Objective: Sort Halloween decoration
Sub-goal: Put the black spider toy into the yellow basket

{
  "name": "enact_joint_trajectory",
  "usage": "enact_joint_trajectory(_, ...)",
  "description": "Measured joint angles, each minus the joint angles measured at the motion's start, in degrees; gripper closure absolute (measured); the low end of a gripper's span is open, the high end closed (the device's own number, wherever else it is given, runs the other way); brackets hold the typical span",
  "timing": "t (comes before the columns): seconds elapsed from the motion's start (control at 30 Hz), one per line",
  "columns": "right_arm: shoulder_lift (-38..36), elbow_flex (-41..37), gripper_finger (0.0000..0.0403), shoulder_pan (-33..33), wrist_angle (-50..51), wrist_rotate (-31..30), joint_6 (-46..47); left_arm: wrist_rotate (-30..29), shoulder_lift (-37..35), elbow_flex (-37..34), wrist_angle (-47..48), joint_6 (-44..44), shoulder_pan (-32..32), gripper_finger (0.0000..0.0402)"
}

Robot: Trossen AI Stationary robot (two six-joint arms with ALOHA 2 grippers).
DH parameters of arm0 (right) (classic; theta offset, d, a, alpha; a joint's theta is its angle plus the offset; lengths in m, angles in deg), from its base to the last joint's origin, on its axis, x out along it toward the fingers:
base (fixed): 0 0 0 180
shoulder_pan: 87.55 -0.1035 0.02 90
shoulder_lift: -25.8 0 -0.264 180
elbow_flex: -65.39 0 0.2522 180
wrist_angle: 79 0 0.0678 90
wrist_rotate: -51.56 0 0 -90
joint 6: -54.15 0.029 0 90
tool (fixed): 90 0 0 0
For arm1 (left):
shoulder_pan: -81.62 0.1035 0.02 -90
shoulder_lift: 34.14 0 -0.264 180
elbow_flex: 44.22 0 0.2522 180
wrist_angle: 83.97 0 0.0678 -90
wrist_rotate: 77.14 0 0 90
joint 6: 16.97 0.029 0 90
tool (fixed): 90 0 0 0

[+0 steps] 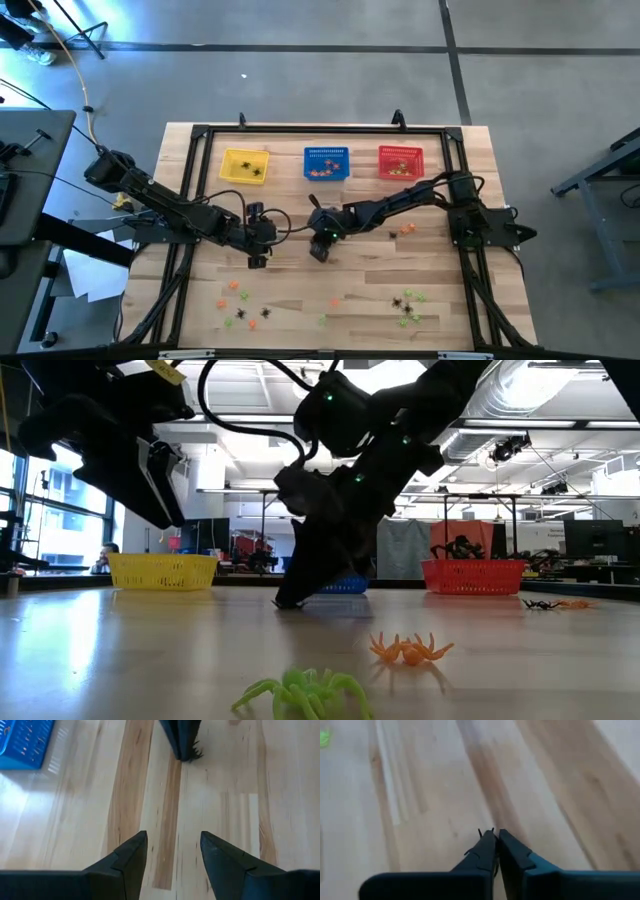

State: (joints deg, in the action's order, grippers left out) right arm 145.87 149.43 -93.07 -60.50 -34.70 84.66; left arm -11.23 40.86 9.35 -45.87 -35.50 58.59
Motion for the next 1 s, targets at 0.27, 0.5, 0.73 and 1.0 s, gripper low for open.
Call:
enact_joint_trajectory(0.27, -2.04, -0.37, 0.0401, 1.08, 0.91, 3.87, -0.99, 0.0, 0.0, 0.0, 0.29, -0.45, 0.02, 0.0229)
enact_joint_trajectory(0.5, -7.95, -0.44, 0.0403, 2.66, 0.47, 0.34, -4.68, -0.87, 0.0, 0.0, -0.52, -0.9, 0.02, 0.0229)
enact_joint_trajectory(0.73, -11.06, -0.37, 0.0403, 3.3, -6.43, -3.56, -8.81, -6.59, 0.0, 0.0, -8.55, 3.9, 0.02, 0.0229)
enact_joint_trajectory(1.0, -12.28, -0.28, 0.0403, 3.18, -10.03, -7.07, -14.74, -11.58, 0.0, 0.0, -16.9, 8.92, 0.04, 0.0229)
